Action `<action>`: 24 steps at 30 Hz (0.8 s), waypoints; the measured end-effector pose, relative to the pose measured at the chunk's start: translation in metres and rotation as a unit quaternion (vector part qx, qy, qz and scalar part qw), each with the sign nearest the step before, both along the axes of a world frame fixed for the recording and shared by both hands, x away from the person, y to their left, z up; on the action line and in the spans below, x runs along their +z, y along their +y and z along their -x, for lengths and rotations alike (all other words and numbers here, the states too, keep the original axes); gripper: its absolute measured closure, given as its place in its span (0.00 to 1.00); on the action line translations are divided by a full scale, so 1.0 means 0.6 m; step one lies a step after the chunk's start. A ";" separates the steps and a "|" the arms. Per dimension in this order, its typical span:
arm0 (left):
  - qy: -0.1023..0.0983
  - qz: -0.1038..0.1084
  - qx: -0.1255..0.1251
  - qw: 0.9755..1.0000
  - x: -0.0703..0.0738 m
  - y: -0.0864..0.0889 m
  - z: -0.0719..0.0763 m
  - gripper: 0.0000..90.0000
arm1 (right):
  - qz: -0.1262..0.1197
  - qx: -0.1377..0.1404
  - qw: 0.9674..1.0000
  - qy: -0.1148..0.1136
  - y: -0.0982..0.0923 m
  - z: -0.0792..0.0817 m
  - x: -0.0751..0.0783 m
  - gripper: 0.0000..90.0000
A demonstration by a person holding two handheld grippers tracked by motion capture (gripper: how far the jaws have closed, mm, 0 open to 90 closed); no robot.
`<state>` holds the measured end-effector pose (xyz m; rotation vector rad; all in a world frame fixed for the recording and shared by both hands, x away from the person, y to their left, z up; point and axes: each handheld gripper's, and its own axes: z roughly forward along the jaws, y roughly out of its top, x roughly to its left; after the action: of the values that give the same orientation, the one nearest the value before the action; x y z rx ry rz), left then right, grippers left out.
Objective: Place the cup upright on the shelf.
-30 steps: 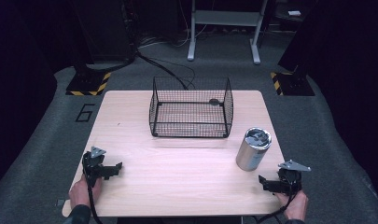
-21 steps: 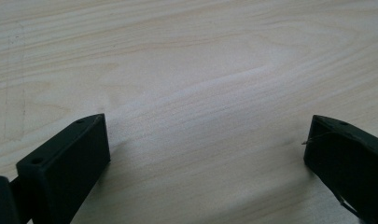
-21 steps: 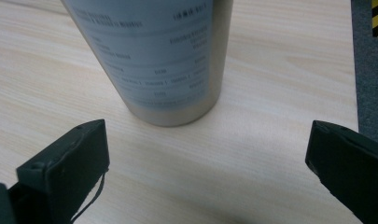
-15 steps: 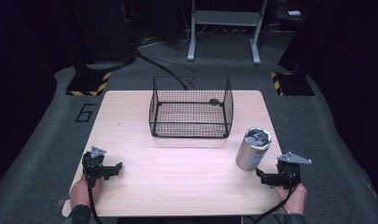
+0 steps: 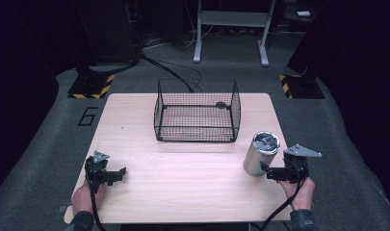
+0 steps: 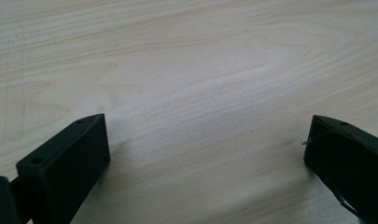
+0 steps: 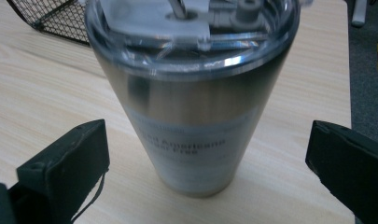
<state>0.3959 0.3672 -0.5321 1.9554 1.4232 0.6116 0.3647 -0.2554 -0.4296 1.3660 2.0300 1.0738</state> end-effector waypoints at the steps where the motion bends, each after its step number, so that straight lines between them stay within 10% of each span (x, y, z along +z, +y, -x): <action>1: 0.000 0.000 0.000 1.000 0.000 0.000 0.000 0.00 | -0.003 0.000 1.000 0.001 0.002 -0.002 0.003 0.00; 24: 0.000 0.001 0.000 1.000 0.000 0.000 0.000 0.00 | -0.026 0.003 1.000 0.000 0.032 -0.057 0.013 0.00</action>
<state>0.3959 0.3672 -0.5321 1.9534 1.4236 0.6119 0.3992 -0.2363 -0.4216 1.3859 2.0219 1.1360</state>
